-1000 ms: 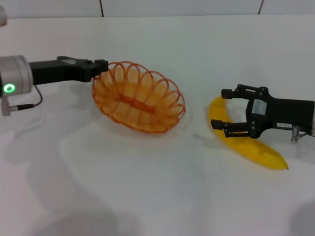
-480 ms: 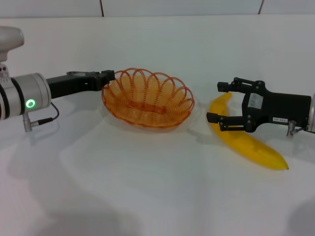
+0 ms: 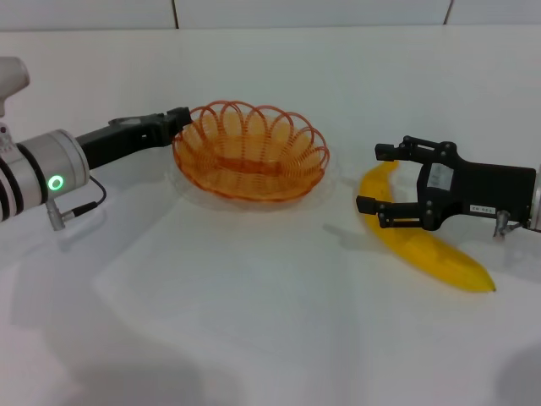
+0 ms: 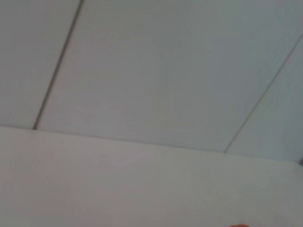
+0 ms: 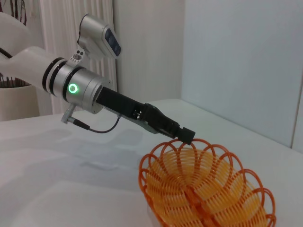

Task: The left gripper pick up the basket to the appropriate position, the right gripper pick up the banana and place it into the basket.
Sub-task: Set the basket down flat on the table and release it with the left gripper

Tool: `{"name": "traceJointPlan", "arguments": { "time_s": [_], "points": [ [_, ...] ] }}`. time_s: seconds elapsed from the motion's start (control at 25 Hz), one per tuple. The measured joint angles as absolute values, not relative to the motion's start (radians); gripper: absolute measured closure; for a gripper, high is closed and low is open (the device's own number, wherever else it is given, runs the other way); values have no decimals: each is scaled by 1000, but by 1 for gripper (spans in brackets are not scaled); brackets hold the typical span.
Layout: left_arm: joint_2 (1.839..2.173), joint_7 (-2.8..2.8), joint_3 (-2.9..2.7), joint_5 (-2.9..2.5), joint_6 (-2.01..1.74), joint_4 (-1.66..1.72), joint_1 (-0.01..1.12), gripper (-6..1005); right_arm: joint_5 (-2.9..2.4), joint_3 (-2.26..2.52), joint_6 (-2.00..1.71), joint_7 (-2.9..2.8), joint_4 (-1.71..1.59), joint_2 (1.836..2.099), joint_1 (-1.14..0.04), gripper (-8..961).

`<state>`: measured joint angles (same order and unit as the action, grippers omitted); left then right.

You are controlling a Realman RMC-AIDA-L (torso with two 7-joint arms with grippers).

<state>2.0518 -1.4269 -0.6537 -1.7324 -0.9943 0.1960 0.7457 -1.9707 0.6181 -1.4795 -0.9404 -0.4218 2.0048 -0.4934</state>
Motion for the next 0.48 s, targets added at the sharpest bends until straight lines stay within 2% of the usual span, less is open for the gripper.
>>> {"name": "traceJointPlan", "arguments": {
  "time_s": [0.48],
  "points": [
    [2051, -1431, -654, -1719, -994, 186, 749, 943, -1959, 618, -1479, -941, -423, 2005, -497, 64]
  ]
}}
